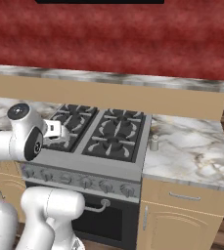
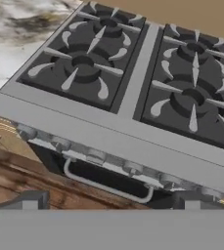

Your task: Collect the turmeric, mayonnaise, and shaker from the cabinet and place them next to the stove.

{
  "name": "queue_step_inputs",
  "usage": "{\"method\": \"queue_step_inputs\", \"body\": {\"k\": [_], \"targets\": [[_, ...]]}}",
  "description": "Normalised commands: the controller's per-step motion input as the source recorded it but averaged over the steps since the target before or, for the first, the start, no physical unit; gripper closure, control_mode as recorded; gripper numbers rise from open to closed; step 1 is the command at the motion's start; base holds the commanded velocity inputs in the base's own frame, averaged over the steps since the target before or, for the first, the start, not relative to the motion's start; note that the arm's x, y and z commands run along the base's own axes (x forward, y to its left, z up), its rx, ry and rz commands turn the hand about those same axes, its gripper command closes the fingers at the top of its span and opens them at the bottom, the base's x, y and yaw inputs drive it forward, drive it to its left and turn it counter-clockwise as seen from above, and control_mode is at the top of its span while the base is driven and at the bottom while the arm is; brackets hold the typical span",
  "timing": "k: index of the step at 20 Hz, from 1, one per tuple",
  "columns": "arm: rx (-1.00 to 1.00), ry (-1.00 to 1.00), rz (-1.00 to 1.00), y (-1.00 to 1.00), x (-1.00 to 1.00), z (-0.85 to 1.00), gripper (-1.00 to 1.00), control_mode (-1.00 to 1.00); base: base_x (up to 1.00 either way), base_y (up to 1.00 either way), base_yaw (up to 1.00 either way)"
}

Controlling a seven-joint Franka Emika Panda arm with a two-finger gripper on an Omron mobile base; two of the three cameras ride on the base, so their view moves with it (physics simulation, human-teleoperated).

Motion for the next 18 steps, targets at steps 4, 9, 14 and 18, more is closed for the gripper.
{"method": "queue_step_inputs", "body": {"k": [4, 9, 14, 18], "targets": [[0.0, 0.03, -0.06, 0.03, -0.49, -0.48, -1.0, -1.0, 0.0, 0.0, 0.0], [0.06, 0.02, -0.03, -0.05, -0.4, -0.23, -1.0, 1.0, -0.12, -0.07, -0.05], [0.0, 0.0, 0.0, 0.0, 0.0, 0.0, -1.0, 1.0, -0.47, -0.25, -0.42], [0.0, 0.0, 0.0, 0.0, 0.0, 0.0, -1.0, 1.0, -0.4, -0.1, -0.57]]}}
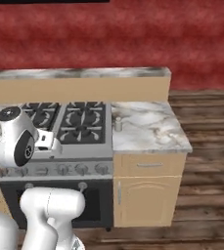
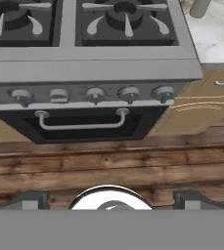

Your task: Collect the turmeric, mayonnaise, and shaker from the cabinet and place them next to the stove.

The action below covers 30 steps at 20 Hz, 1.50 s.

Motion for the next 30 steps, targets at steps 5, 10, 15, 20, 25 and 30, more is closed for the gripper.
{"method": "queue_step_inputs", "body": {"k": [5, 10, 15, 20, 25, 30], "targets": [[0.0, 0.0, 0.0, 0.0, 0.0, 0.0, -1.0, 1.0, -0.36, -0.07, -0.61], [0.0, 0.0, 0.0, 0.0, 0.0, 0.0, -1.0, 1.0, -0.33, -0.09, -0.61], [0.0, 0.0, 0.0, 0.0, 0.0, 0.0, -1.0, 1.0, -0.33, -0.1, -0.6], [0.0, 0.0, 0.0, 0.0, 0.0, 0.0, -1.0, 1.0, -0.26, -0.06, -0.61], [0.0, 0.0, 0.0, 0.0, 0.0, 0.0, -1.0, 1.0, -0.14, -0.03, -0.62], [0.0, 0.0, 0.0, 0.0, 0.0, 0.0, -1.0, 1.0, -0.04, 0.0, -0.62]]}}
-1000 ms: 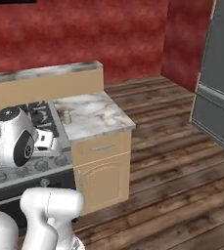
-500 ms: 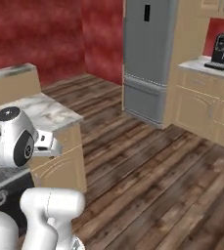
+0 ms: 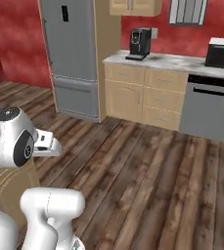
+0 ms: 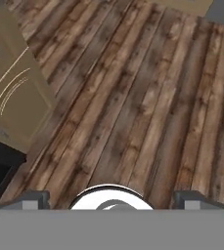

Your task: Collect the turmeric, mayonnaise, and shaker from the cabinet and place them next to the stove.

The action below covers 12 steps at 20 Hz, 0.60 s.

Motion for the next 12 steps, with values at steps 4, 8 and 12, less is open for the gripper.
{"method": "queue_step_inputs", "body": {"k": [4, 8, 12], "targets": [[0.0, 0.0, 0.0, 0.0, 0.0, 0.0, -1.0, 1.0, 0.0, 0.05, -0.63], [0.0, 0.0, 0.0, 0.0, 0.0, 0.0, -1.0, 1.0, 0.0, 0.0, -0.62], [0.0, 0.0, 0.0, 0.0, 0.0, 0.0, -1.0, 1.0, 0.0, 0.03, -0.61]]}}
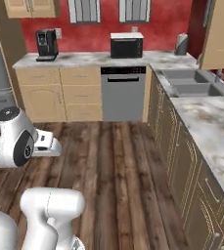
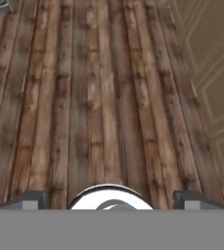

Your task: Collect the turmeric, mayonnaise, and shaker from the cabinet and place them next to the stove.

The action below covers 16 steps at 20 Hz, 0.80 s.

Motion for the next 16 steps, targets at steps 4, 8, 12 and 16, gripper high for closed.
{"method": "queue_step_inputs", "body": {"k": [4, 8, 12, 16], "targets": [[0.0, 0.0, 0.0, 0.0, 0.0, 0.0, -1.0, 1.0, 0.0, 0.04, -0.6], [0.0, 0.0, 0.0, 0.0, 0.0, 0.0, -1.0, 1.0, 0.0, 0.02, -0.59], [0.0, 0.0, 0.0, 0.0, 0.0, 0.0, -1.0, 1.0, 0.0, 0.01, -0.59], [0.0, 0.0, 0.0, 0.0, 0.0, 0.0, -1.0, 1.0, 0.0, 0.08, -0.59]]}}
